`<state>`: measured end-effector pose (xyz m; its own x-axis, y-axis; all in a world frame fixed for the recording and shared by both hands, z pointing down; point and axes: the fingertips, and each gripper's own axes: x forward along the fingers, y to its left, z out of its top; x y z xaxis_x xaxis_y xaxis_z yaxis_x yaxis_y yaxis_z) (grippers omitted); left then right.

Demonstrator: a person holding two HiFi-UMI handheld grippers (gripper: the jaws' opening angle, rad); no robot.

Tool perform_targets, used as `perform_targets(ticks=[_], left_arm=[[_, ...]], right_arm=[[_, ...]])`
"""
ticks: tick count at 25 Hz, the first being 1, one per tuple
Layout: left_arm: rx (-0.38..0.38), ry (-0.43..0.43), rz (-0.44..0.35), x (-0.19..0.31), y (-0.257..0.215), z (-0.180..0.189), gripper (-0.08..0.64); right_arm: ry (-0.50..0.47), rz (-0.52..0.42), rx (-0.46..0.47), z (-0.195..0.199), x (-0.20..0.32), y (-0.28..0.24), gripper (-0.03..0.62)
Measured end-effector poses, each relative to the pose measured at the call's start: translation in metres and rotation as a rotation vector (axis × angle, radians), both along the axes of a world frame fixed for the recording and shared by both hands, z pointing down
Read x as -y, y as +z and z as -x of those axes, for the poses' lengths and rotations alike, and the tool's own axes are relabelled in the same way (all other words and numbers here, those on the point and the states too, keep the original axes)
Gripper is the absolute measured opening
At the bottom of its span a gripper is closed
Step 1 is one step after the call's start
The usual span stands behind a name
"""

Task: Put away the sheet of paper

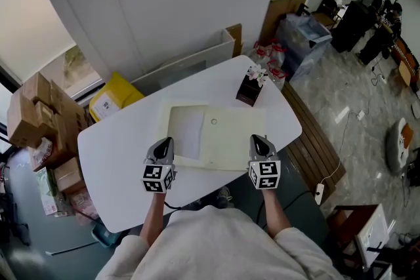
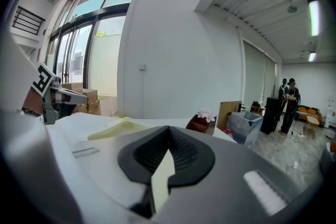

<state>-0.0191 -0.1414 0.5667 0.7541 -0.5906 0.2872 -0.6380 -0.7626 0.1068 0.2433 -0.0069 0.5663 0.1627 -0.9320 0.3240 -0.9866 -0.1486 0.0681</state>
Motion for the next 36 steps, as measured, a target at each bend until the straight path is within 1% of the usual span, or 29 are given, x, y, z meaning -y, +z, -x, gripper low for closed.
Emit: perform_targets(ticks=[11,36], left_arm=[[-0.003,0.030,-0.006,-0.003,-0.002,-0.018,0.002],[-0.001,0.030,-0.008,0.008,0.000,-0.022,0.002]], right_arm=[[0.044,-0.016,0.003,-0.011,-0.015,-0.005,0.000],[0.029,-0.013,0.000,-0.008,0.007,0.000,0.000]])
